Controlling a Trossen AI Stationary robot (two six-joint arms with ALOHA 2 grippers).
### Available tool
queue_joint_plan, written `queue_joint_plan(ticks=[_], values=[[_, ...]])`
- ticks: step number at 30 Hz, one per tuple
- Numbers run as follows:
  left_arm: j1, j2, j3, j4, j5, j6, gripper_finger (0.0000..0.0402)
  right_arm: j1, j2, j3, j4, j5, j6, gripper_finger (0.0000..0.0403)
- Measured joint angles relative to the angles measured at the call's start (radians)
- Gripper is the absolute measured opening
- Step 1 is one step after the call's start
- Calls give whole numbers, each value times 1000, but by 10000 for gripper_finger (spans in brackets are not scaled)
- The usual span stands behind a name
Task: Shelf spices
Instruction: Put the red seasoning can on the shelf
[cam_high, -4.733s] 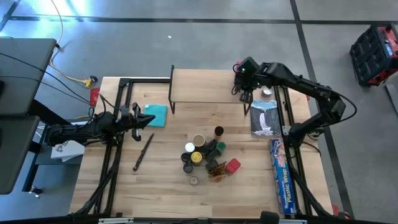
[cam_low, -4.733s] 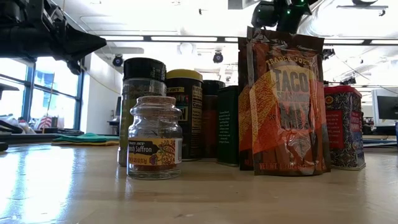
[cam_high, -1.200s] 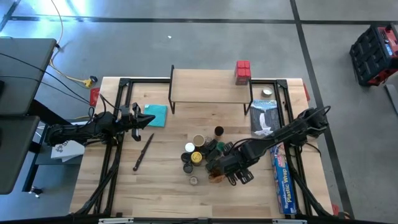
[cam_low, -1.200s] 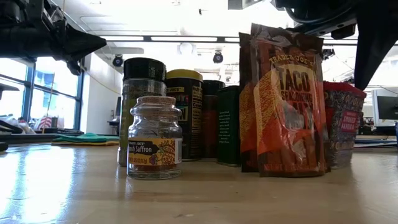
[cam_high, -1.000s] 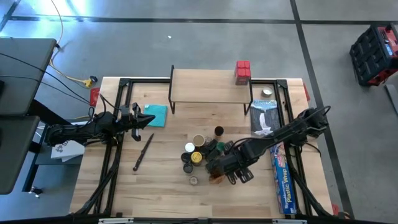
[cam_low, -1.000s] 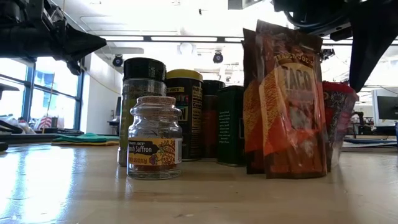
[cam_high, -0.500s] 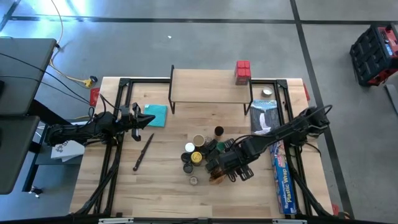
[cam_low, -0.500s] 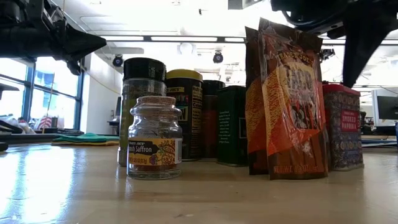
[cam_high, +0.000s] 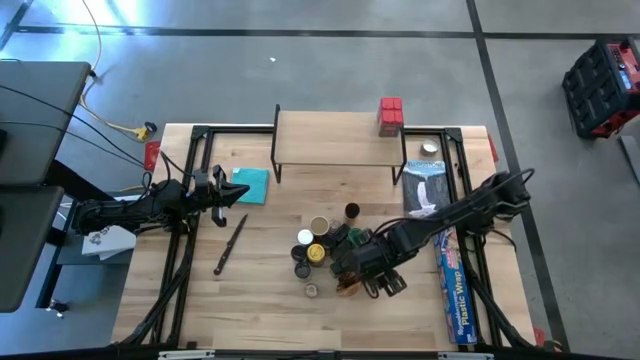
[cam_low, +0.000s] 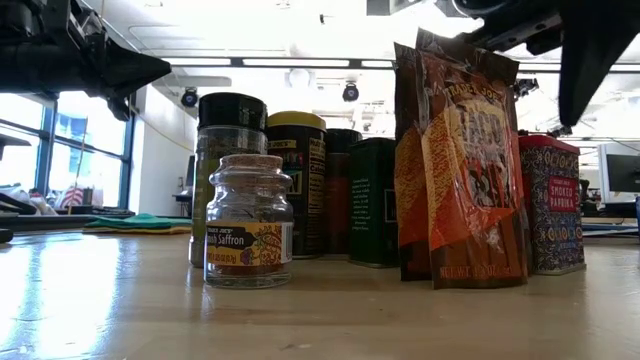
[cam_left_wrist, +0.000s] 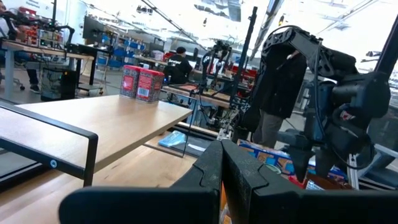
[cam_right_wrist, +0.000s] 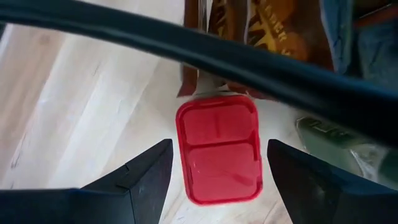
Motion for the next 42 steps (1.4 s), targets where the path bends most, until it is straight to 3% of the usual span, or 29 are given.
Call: queue_joint_plan(ticks=[12,21,28,42], values=[[0,0,0,-1,3,0,1,4,52,-1,-19,71,76,254],[0,0,0,-1,4,0,1,1,48,2,-20,68,107,190],[0,0,0,0,4,0,1,2,48,2,-24,62,130,173],[0,0,0,-1,4,0,1,9,54,27,-51,52,178,169]])
